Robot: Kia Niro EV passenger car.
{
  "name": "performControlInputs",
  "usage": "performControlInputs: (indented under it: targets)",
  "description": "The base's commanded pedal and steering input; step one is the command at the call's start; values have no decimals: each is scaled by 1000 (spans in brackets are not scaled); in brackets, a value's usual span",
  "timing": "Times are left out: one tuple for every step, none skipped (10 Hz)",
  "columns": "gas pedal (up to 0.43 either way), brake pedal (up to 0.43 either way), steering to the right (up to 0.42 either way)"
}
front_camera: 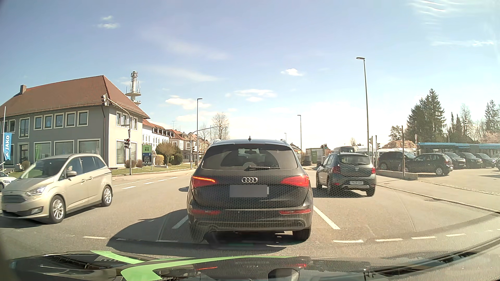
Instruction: Follow the waypoints while adhering to traffic rules and regulations
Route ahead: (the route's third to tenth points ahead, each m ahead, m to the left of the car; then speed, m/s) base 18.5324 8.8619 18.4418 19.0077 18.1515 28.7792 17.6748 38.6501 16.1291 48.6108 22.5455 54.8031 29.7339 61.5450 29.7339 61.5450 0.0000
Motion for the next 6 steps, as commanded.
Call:
performControlInputs:
  targets:
    - [0, 317, -1]
    - [0, 317, -1]
    - [0, 287, -1]
    - [0, 0, 0]
    - [0, 0, 0]
    - [0, 0, 0]
